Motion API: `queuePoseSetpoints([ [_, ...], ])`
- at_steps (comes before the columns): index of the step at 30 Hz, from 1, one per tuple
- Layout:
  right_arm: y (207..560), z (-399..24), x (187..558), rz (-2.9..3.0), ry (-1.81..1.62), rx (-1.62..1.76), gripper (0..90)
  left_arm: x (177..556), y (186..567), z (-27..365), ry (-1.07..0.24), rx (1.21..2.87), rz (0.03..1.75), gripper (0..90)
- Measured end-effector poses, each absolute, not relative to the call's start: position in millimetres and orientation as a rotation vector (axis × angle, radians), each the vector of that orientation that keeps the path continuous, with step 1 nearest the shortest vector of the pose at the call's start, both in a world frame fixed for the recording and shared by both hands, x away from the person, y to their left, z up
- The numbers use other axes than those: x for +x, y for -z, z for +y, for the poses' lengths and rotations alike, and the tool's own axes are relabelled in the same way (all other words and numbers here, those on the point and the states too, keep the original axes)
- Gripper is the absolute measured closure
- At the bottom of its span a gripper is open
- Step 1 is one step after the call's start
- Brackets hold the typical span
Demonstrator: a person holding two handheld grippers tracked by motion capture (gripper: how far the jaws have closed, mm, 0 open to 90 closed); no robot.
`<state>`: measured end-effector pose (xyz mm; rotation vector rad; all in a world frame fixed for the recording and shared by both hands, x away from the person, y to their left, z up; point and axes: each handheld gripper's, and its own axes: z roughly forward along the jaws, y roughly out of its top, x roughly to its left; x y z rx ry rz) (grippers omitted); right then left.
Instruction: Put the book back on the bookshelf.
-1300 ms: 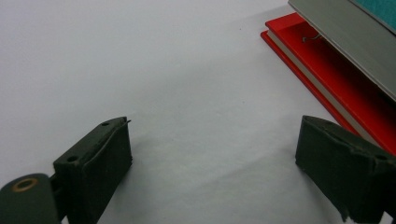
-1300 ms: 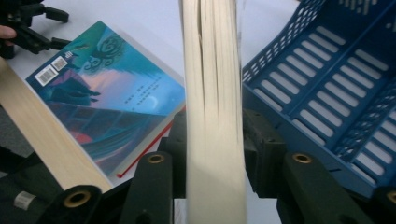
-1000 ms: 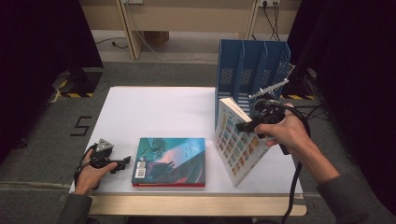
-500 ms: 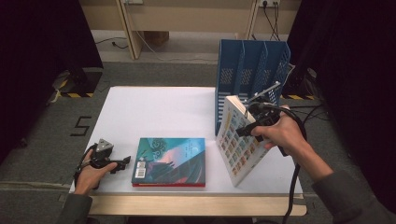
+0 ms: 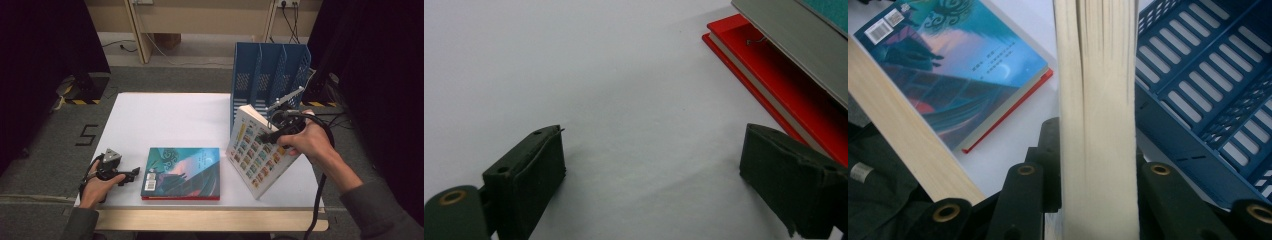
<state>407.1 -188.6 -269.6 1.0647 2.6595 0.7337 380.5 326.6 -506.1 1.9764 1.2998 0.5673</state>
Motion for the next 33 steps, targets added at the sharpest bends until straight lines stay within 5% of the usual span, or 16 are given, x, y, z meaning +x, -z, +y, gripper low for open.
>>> queuePoseSetpoints([
  [33,229,-218,389,2.516,-0.941,1.068,73.5,381,506,327,-0.563,1.974,1.302,10.0],
])
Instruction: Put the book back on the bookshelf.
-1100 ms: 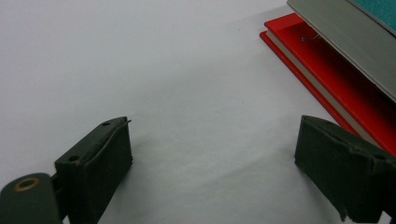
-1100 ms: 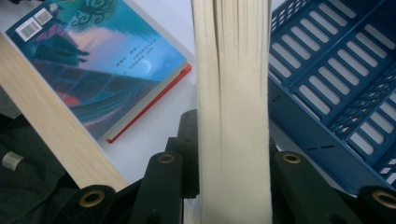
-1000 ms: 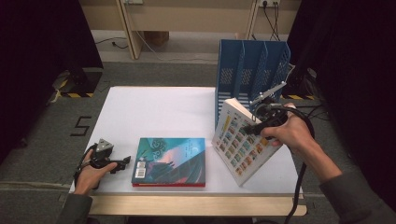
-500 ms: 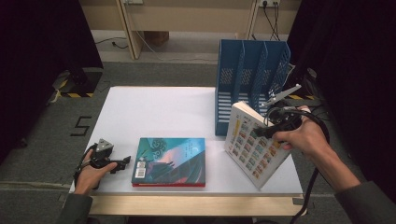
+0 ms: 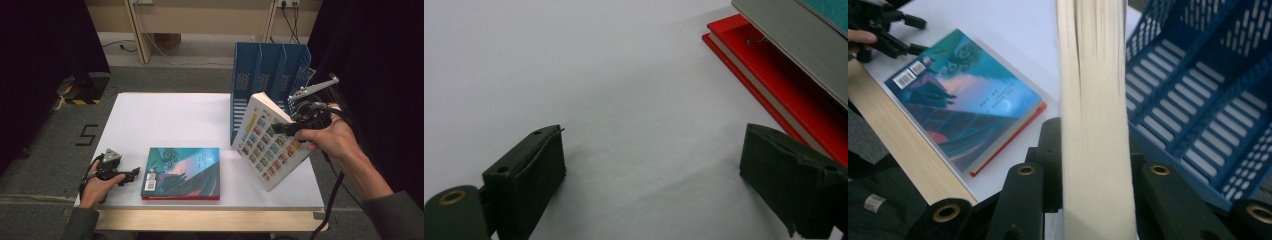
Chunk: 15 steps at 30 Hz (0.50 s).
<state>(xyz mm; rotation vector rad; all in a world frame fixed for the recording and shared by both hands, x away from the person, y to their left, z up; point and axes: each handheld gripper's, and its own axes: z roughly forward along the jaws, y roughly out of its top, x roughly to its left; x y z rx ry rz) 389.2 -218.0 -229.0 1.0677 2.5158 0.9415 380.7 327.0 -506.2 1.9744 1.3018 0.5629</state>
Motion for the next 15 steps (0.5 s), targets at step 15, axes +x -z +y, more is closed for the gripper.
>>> queuePoseSetpoints([
  [15,186,-206,409,2.423,-0.916,1.055,73.4,381,506,327,-0.562,1.975,1.302,10.0],
])
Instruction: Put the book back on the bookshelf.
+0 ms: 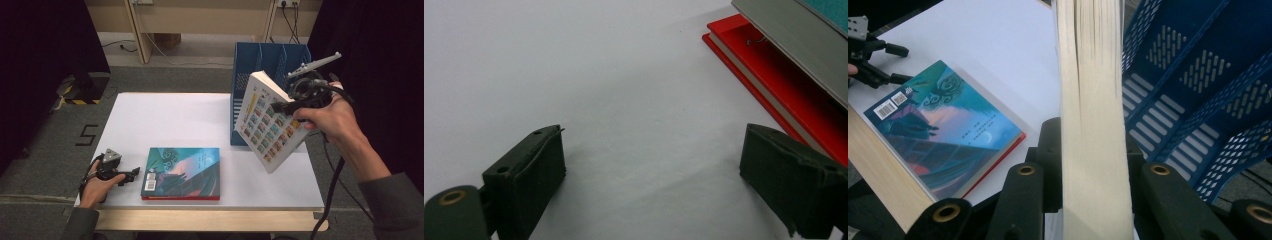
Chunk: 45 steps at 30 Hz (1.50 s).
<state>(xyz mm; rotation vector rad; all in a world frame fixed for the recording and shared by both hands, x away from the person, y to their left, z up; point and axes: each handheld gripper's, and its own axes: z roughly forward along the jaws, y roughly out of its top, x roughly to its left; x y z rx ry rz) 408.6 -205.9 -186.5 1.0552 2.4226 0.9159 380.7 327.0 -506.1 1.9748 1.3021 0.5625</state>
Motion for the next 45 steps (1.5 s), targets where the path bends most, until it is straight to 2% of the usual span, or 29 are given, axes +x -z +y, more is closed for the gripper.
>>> queuePoseSetpoints([
  [6,162,-193,428,2.422,-0.85,1.065,73.3,381,506,327,-0.564,1.975,1.302,10.0],
  [19,150,-187,464,2.359,-0.816,1.113,73.3,380,506,327,-0.565,1.975,1.302,10.1],
  [45,150,-186,517,2.238,-0.843,1.254,73.2,380,506,327,-0.565,1.975,1.302,10.2],
])
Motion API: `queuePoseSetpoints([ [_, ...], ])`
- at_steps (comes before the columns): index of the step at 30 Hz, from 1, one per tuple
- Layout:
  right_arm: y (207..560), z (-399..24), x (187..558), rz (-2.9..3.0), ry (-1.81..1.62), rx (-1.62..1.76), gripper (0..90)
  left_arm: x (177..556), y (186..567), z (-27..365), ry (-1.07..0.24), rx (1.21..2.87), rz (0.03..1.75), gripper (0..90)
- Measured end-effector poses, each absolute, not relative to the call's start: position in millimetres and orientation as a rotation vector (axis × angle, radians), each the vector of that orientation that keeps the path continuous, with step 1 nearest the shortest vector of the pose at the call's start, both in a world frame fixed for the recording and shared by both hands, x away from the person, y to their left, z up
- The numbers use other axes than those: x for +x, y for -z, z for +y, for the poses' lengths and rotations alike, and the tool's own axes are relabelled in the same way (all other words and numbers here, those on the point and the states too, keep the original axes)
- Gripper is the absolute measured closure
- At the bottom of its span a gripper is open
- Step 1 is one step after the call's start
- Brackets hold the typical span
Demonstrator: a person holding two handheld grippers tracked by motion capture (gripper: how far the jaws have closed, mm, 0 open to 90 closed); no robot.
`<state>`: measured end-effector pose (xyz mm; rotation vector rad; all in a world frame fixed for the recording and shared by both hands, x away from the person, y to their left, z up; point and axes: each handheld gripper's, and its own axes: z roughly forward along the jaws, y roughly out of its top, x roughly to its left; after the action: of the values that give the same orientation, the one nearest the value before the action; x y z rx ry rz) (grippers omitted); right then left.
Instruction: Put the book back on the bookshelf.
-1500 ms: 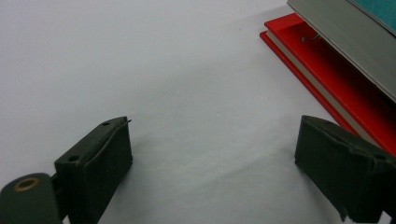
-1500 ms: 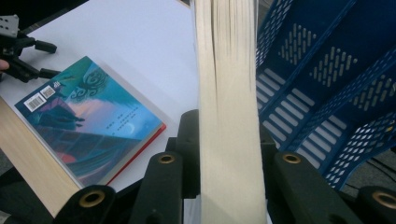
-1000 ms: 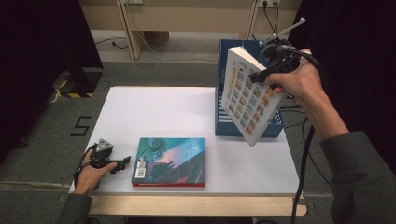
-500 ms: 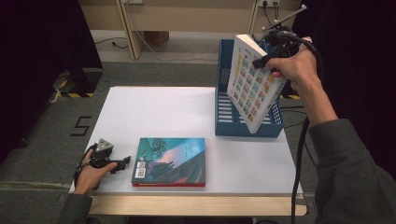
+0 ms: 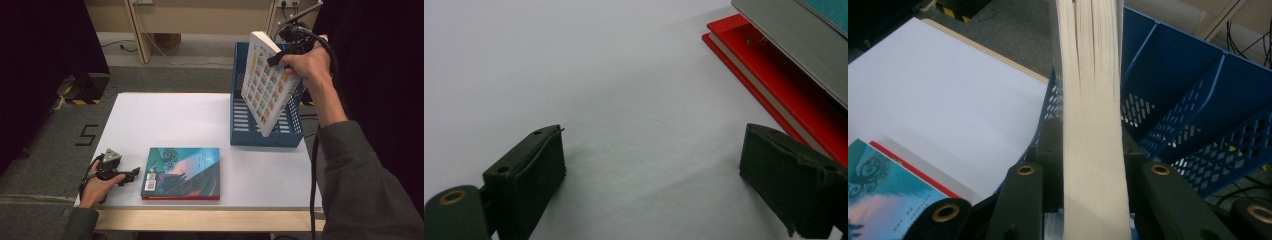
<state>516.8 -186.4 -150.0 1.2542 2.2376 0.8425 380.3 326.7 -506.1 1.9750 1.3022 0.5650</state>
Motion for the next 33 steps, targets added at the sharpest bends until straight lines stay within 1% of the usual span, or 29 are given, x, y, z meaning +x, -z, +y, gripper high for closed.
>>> queuePoseSetpoints([
  [15,162,-188,543,2.125,-1.027,1.374,73.3,380,506,327,-0.566,1.975,1.302,10.2],
  [20,169,-184,551,2.123,-1.022,1.392,73.2,380,506,327,-0.567,1.978,1.3,10.3],
  [26,171,-192,557,2.087,-1.053,1.442,73.2,380,506,327,-0.568,1.98,1.298,10.7],
  [33,169,-201,554,2.067,-1.042,1.434,73.1,380,506,327,-0.568,1.98,1.299,10.7],
])
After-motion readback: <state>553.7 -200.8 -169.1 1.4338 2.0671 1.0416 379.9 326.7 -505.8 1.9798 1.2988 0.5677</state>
